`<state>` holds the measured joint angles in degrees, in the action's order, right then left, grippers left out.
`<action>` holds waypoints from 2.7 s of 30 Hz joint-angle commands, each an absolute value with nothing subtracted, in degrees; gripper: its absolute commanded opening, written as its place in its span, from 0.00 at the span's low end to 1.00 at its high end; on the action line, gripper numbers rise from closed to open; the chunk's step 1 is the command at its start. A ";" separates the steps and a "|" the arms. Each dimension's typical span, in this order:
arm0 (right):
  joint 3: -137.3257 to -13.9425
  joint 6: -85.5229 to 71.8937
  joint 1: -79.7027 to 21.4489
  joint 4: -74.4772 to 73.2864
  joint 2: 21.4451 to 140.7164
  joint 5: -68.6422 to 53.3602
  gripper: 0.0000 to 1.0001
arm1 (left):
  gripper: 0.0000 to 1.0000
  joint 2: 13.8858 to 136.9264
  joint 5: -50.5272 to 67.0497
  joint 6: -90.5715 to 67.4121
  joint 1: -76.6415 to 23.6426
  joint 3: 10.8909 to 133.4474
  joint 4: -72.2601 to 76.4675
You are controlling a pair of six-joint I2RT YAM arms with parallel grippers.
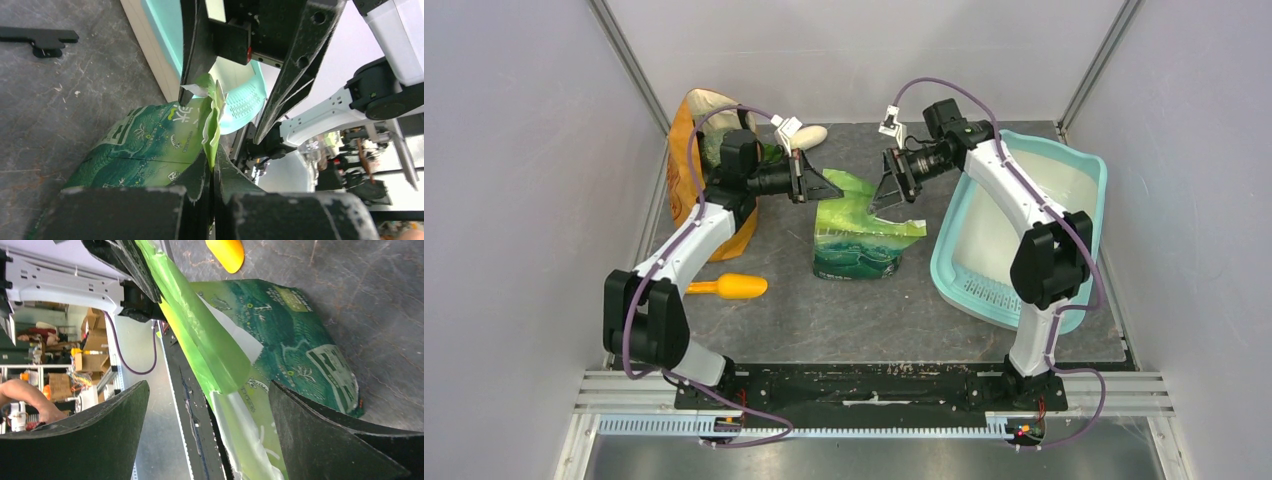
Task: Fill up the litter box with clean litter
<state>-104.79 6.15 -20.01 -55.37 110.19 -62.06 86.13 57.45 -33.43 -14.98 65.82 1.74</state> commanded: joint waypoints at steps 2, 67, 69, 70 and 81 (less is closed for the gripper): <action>-102.70 12.07 -18.72 -56.78 105.46 -62.12 0.94 | 0.02 81.10 61.68 -20.57 -14.94 67.25 0.91; -78.19 16.33 -21.31 -34.50 88.31 -31.48 0.00 | 0.02 76.81 53.37 76.33 -27.83 86.75 -65.46; -78.22 14.45 -21.38 -34.58 88.39 -31.56 0.00 | 0.02 77.67 51.53 82.43 -28.52 85.71 -69.89; -78.16 13.65 -21.34 -34.54 88.22 -31.70 0.00 | 0.02 77.60 50.47 83.74 -28.94 84.60 -70.48; -79.93 18.41 -20.99 -43.49 84.25 -40.86 0.65 | 0.02 73.97 46.89 86.72 -29.61 76.97 -63.28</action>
<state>-77.52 15.62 -21.87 -40.32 88.03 -38.68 77.28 46.94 83.50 -29.39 77.28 -61.45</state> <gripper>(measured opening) 0.547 0.025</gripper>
